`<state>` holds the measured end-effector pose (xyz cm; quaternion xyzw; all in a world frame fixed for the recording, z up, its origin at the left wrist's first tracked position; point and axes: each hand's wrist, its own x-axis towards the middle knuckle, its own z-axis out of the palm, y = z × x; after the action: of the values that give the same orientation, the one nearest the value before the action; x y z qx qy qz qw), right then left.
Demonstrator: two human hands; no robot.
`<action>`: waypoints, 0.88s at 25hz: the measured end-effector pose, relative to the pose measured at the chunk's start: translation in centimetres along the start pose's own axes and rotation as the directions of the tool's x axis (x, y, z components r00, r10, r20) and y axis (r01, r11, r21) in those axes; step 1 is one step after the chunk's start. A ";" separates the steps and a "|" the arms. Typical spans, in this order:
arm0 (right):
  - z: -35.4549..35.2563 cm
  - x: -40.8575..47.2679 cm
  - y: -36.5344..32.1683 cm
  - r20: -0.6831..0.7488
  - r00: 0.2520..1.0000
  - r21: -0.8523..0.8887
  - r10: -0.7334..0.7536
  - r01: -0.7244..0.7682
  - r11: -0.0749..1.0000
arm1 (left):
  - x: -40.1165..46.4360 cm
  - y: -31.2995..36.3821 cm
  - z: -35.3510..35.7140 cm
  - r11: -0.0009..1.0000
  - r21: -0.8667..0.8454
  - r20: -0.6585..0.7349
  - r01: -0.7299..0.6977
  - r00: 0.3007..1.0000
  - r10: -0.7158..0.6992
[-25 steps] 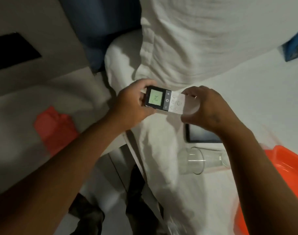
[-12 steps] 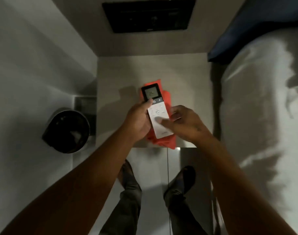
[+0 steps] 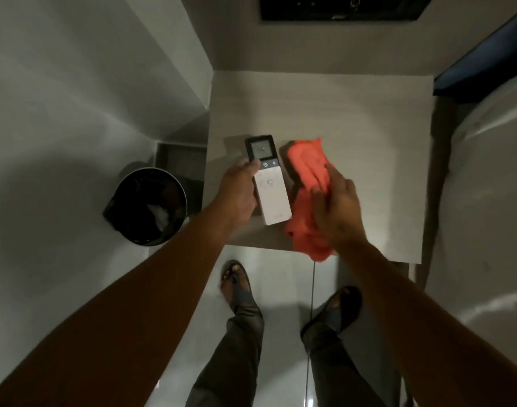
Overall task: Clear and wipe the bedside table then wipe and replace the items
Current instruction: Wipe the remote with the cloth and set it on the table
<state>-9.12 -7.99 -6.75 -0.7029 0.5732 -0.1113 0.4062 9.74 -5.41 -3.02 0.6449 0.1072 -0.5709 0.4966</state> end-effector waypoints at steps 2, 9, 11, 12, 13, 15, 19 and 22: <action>-1.6 -2.7 0.2 -0.002 0.989 0.037 -0.145 0.145 0.989 | -0.9 -0.8 1.8 0.996 -0.006 -0.100 0.086 0.991 -0.086; -2.1 2.3 -2.2 -0.095 0.974 -0.192 -0.205 0.184 0.964 | -1.9 -4.9 4.1 0.979 0.205 0.222 -0.021 0.975 -0.025; -2.6 4.3 -2.5 -0.112 0.983 -0.150 -0.145 0.127 0.981 | -1.0 -5.1 4.3 0.959 0.278 0.218 -0.060 0.976 -0.002; -2.6 4.3 -2.6 -0.068 0.985 -0.139 -0.158 0.148 0.979 | -0.6 -5.0 4.5 0.958 0.281 0.212 -0.065 0.977 0.004; -2.5 3.7 -2.7 -0.008 0.982 -0.124 -0.187 0.185 0.975 | -0.4 -5.2 4.6 0.961 0.270 0.187 -0.065 0.982 0.014; -2.9 1.9 -2.9 0.047 0.967 -0.096 -0.250 0.253 0.963 | -0.2 -6.0 4.4 0.975 0.216 0.166 -0.050 0.986 0.014; -4.9 2.2 -2.6 0.045 0.938 -0.217 -0.345 0.346 0.913 | -0.7 -7.3 4.9 0.981 0.155 0.160 -0.116 0.983 0.092; -5.7 5.5 -3.3 -0.068 0.985 -0.277 -0.157 0.132 0.952 | -0.9 -7.0 6.1 0.940 0.265 0.188 -0.215 0.968 0.169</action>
<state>-8.52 -15.44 -2.46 -0.7863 0.5476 -0.0927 0.2708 0.68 -6.34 -5.02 0.6681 -0.0801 -0.5796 0.4596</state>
